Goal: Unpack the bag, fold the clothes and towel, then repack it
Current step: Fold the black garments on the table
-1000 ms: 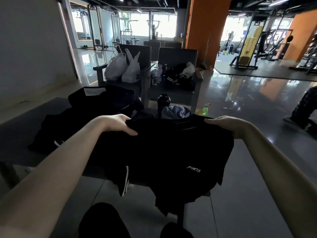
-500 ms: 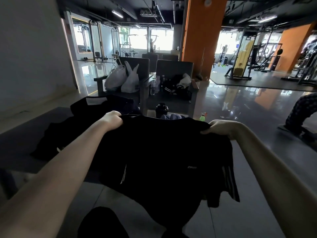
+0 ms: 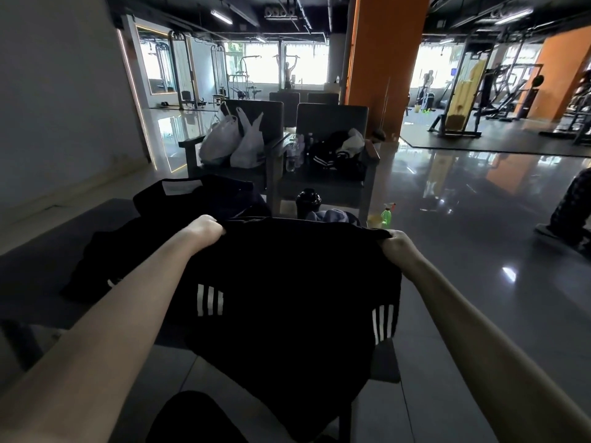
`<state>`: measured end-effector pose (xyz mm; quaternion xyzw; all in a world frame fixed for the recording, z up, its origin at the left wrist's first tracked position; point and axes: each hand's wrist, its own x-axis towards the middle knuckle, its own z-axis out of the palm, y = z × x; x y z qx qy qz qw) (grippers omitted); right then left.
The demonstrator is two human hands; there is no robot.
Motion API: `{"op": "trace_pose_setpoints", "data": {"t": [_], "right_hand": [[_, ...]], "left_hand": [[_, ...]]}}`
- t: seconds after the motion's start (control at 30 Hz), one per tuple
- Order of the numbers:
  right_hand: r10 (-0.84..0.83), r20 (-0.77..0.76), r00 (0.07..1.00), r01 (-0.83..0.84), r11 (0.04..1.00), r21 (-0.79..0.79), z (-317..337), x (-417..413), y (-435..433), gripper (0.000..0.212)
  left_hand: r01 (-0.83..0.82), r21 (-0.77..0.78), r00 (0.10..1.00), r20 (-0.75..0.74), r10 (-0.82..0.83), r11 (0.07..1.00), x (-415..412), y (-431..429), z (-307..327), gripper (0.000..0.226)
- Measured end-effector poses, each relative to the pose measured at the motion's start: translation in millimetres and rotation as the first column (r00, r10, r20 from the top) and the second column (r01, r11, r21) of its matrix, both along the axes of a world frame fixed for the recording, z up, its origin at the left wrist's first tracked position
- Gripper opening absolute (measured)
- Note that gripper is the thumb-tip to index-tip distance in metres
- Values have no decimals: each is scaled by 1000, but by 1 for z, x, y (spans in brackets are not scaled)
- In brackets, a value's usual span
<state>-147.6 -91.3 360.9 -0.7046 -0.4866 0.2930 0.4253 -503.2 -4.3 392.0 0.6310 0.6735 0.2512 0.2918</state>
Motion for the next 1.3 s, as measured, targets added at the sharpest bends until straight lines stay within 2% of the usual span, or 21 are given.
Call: {"op": "trace_pose_setpoints", "data": {"t": [0.07,0.13,0.2,0.27,0.37,0.5,0.63,0.73,0.83,0.9,0.97,1.07,1.13,1.2,1.27,1.3], "right_hand": [[17,-28,999,-18,998,-62,1,0,-2,26],[20,-71,997,-31,987,-160,7,4,-4,25],[2,-64,998,-17,974,-227,12,8,-3,20],[-35,-39,999,26,976,-215,9,11,6,20],[-110,3,994,110,988,-108,-3,8,28,26],[-194,19,981,194,981,19,-17,5,67,38],[-256,43,966,252,965,78,-26,5,118,31],[-301,92,949,293,952,93,-37,9,160,25],[-335,178,925,321,941,107,-53,16,196,18],[-335,251,908,316,942,115,-68,20,216,19],[-351,308,884,329,936,122,-85,24,233,22],[-351,396,848,339,935,103,-107,30,255,26],[-329,477,815,348,936,51,-118,32,265,28],[-319,581,749,354,933,55,-127,28,267,31],[-360,662,658,322,928,185,-133,21,259,33],[-374,692,617,253,927,275,-137,16,253,33]], "left_hand": [[122,-161,991,-38,-130,979,-7,-2,7,14],[211,-330,960,-104,-258,920,-17,-1,16,23],[221,-377,943,-152,-296,899,-24,5,20,29],[210,-293,947,-176,-268,933,-22,16,18,22],[150,-95,967,-194,-166,984,-6,36,11,5],[46,108,958,-285,-13,993,9,75,-7,29],[-8,181,915,-395,80,984,22,120,-27,34],[-11,243,832,-535,144,970,35,155,-46,27],[40,292,679,-710,188,956,47,186,-64,21],[57,313,637,-743,207,948,56,207,-78,19],[-5,322,694,-680,235,947,64,226,-92,20],[-169,309,873,-394,288,936,76,247,-107,25],[-187,286,939,-229,256,940,83,253,-121,34],[-44,239,975,-201,94,970,89,249,-138,44],[138,224,963,-257,-78,965,91,238,-161,48],[210,246,946,-296,-133,946,91,230,-172,46]]}}
